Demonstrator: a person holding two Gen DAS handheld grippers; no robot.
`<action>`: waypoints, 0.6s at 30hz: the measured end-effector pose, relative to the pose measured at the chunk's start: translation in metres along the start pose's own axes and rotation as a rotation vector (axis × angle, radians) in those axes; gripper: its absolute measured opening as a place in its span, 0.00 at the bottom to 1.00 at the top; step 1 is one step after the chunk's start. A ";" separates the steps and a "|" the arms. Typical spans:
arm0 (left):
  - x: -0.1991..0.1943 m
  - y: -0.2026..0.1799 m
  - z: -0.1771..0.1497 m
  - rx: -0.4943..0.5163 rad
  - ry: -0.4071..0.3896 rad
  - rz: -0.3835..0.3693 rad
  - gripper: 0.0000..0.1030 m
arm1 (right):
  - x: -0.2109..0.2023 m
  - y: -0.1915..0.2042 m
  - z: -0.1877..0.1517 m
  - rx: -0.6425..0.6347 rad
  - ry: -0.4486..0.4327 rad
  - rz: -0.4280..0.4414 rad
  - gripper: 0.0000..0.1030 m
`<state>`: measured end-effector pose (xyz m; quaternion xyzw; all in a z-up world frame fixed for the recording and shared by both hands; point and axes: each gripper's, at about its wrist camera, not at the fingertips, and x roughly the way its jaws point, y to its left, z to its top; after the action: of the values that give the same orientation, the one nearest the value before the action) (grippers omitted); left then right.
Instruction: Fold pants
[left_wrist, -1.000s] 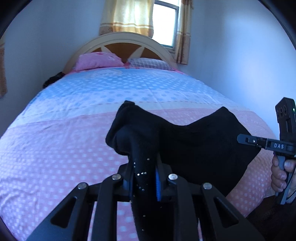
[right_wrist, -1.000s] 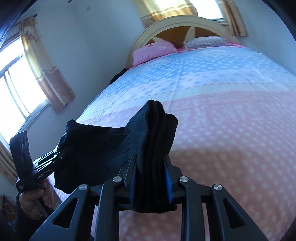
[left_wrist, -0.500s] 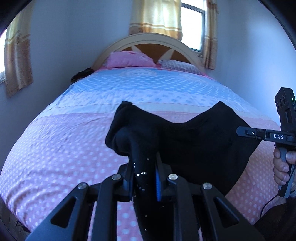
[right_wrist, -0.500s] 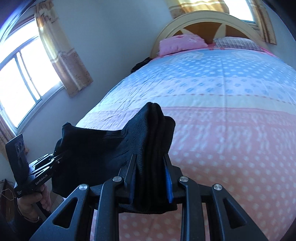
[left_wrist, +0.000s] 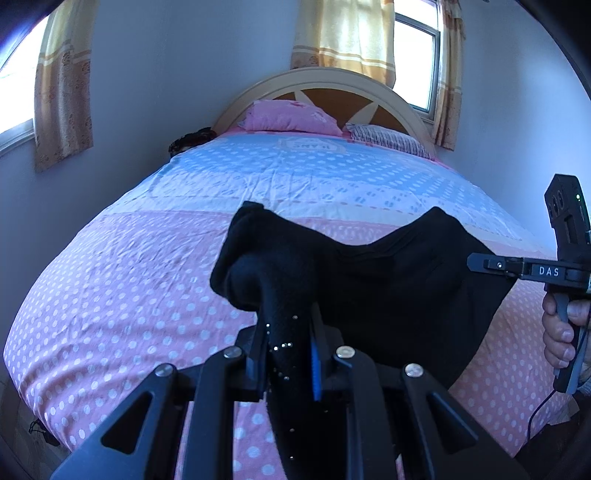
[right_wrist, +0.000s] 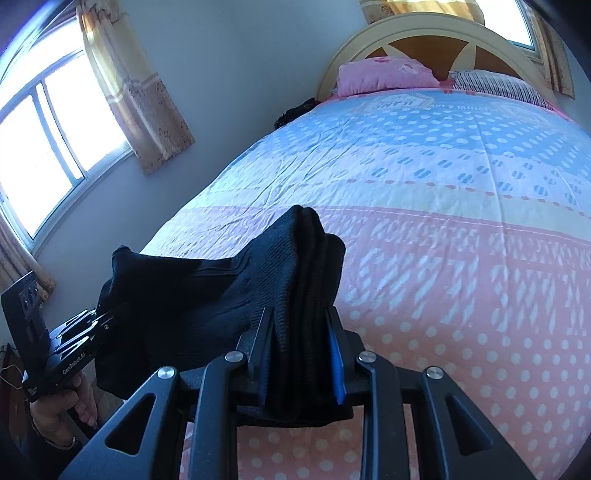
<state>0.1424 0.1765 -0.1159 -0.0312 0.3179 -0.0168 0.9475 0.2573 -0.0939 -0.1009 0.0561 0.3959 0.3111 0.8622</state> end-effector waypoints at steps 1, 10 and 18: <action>0.002 0.002 0.000 -0.004 0.004 0.001 0.18 | 0.003 0.001 0.001 0.000 0.002 0.001 0.26; 0.009 0.021 -0.012 -0.052 0.036 0.000 0.18 | 0.028 0.008 0.004 -0.001 0.016 0.013 0.26; 0.018 0.030 -0.025 -0.045 0.058 0.013 0.18 | 0.047 0.003 0.002 0.020 0.041 0.003 0.26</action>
<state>0.1423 0.2040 -0.1489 -0.0499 0.3457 -0.0044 0.9370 0.2800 -0.0637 -0.1293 0.0590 0.4168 0.3094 0.8527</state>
